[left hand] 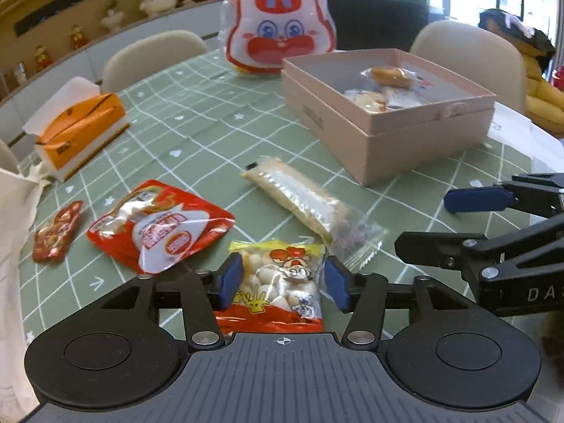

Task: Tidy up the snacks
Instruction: 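Lift the quail egg bag with the left tool away from the pile, then grasp the clear rice stick with the right tool while the left tool holds the quail egg bag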

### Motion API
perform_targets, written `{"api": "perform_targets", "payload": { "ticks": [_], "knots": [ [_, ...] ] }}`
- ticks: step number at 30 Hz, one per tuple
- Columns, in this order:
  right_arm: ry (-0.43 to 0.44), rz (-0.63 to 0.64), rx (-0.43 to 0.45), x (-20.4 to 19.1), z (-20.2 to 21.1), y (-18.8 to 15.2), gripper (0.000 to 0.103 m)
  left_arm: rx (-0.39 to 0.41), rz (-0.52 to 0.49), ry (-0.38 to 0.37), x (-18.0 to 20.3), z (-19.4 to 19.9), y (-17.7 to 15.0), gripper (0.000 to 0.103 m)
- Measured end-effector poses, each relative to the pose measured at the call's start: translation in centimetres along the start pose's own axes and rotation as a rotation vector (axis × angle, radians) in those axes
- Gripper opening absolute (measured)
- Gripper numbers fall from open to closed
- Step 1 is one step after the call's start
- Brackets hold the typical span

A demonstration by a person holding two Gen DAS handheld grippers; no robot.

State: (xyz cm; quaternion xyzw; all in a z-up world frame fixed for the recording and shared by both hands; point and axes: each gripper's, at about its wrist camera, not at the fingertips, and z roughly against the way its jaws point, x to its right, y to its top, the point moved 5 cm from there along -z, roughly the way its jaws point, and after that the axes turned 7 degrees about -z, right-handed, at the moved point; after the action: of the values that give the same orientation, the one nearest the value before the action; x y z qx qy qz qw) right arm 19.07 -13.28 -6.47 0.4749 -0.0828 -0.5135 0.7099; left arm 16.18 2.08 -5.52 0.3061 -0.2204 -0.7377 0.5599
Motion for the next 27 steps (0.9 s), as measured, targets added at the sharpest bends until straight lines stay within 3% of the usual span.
{"api": "perform_targets", "payload": {
  "ticks": [5,17,24,27],
  "knots": [
    [0.010,-0.017,-0.006,0.2,0.0,0.0,0.078,-0.013,0.000,0.022,-0.3,-0.4,-0.2,0.060],
    [0.006,-0.023,-0.025,0.3,-0.4,-0.1,0.081,0.021,0.110,-0.022,-1.7,-0.6,-0.8,0.062],
    [0.003,0.103,-0.097,-1.1,-1.4,-0.3,0.100,0.073,0.135,-0.065,-2.0,0.9,-2.4,0.060],
    [-0.032,0.176,-0.136,-2.0,-1.9,-0.6,0.103,0.094,0.149,-0.053,-3.0,2.5,-4.0,0.059]
  ]
}}
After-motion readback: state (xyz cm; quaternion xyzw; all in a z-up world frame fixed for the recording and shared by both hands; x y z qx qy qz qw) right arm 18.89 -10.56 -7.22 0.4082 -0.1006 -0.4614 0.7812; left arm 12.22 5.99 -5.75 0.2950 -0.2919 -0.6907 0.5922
